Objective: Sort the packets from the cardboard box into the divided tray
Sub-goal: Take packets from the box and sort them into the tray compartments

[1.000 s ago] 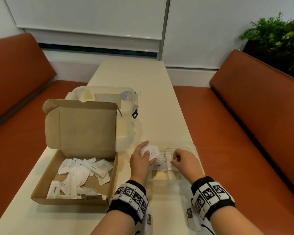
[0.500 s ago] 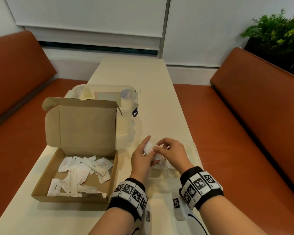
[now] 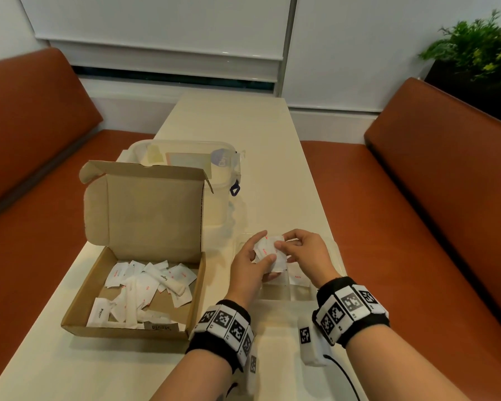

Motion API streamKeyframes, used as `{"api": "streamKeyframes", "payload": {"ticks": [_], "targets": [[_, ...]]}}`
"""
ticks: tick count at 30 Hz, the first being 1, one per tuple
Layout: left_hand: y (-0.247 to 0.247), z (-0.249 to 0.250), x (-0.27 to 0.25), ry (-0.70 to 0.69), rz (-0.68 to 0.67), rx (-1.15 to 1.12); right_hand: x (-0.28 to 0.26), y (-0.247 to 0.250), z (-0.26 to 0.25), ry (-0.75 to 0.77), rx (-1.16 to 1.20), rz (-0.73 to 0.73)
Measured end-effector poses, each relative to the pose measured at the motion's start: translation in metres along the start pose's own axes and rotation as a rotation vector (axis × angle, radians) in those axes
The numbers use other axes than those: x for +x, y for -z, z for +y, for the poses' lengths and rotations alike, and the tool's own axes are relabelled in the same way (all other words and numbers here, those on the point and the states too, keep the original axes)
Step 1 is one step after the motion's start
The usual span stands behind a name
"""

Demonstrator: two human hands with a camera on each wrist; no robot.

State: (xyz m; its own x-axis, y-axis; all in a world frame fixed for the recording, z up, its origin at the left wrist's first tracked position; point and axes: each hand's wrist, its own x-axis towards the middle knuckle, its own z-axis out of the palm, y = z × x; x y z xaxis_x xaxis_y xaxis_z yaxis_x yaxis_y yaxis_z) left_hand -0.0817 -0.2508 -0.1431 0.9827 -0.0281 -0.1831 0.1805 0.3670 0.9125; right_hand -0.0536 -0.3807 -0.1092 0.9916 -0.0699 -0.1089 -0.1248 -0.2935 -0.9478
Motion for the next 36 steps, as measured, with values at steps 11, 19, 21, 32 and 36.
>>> {"api": "streamKeyframes", "payload": {"ticks": [11, 19, 21, 32, 36], "targets": [[0.001, -0.004, 0.004, 0.002, 0.099, 0.077, 0.005, 0.014, -0.01, 0.13, -0.255, -0.05], [0.001, -0.008, 0.007, -0.044, 0.165, 0.164, -0.002, 0.011, -0.008, 0.129, -0.377, -0.101], [0.002, -0.009, 0.007, -0.06, 0.175, 0.171, -0.004, 0.012, -0.006, 0.077, -0.364, -0.124], [0.001, -0.01, 0.009, -0.074, 0.262, 0.151, -0.001, 0.042, 0.019, -0.025, -0.784, -0.125], [0.002, -0.009, 0.008, -0.077, 0.242, 0.135, -0.001, 0.034, 0.031, 0.008, -0.849, -0.138]]}}
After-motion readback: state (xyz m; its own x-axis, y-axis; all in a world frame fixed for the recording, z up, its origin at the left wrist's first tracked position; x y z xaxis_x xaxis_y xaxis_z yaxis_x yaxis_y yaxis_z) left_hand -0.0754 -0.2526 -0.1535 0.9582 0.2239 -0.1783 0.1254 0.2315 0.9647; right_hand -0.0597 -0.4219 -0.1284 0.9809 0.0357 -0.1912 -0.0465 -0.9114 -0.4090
